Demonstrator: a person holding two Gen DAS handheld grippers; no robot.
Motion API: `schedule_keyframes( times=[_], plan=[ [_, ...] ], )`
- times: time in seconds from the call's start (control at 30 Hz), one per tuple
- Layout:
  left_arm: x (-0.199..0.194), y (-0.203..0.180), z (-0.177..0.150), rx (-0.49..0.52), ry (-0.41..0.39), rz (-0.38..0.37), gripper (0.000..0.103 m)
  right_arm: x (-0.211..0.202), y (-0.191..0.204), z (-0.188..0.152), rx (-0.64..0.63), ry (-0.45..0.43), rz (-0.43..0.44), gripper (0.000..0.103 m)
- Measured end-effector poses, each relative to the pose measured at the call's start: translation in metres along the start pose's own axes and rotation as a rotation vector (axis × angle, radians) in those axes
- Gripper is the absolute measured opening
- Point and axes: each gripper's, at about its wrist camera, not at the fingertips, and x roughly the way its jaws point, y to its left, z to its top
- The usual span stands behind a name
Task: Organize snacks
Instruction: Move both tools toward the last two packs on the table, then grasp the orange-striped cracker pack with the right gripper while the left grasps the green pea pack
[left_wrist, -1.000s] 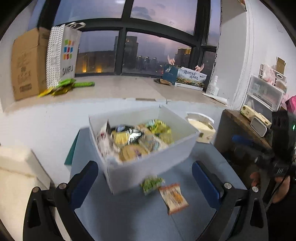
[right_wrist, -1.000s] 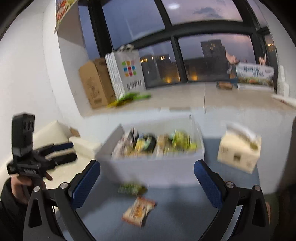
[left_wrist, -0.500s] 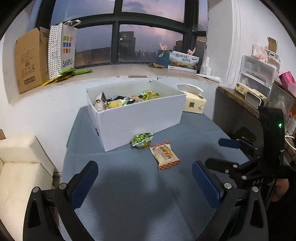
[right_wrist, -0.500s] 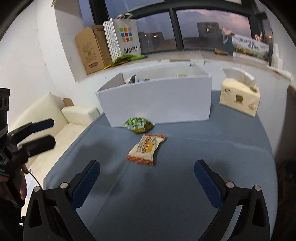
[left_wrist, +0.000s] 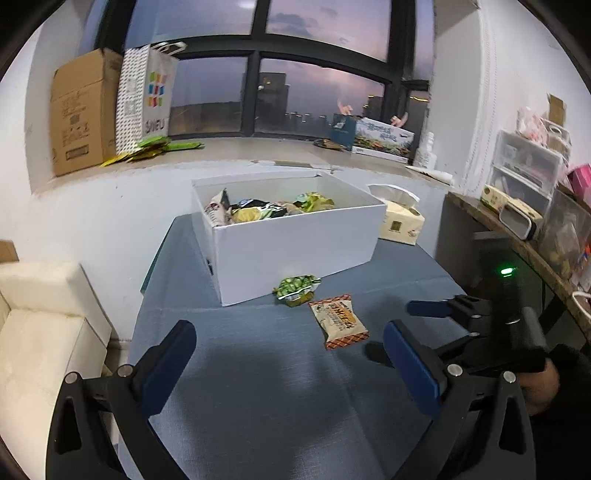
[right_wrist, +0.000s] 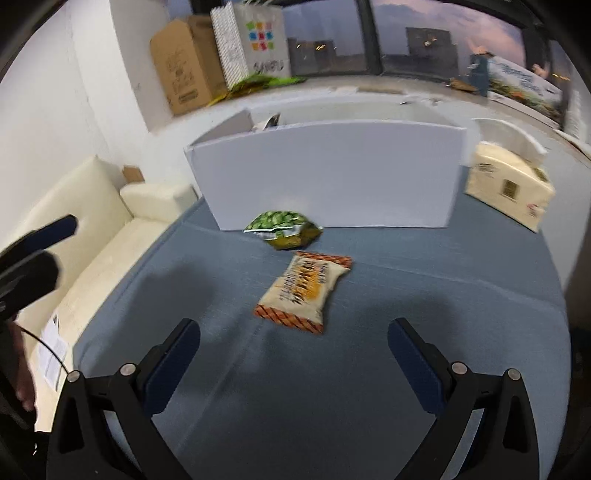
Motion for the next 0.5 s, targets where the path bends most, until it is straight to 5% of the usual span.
schedule_keyframes(
  times=[0.37, 0.4, 0.47, 0.5],
  plan=[
    [0.000, 0.026, -0.008, -0.087, 0.020, 0.020, 0.103, 0.081, 0.016, 0.025, -0.049, 0.138, -0.113, 0.100],
    [0.001, 0.026, -0.009, -0.092, 0.023, 0.019, 0.103, 0.085, 0.016, 0.024, -0.045, 0.153, -0.115, 0.096],
    [0.003, 0.028, -0.011, -0.096, 0.031, 0.023, 0.103, 0.082, 0.017, 0.023, -0.074, 0.136, -0.144, 0.051],
    [0.004, 0.028, -0.011, -0.097, 0.034, 0.025, 0.103, 0.079, 0.017, 0.024, -0.077, 0.131, -0.134, 0.049]
  ],
)
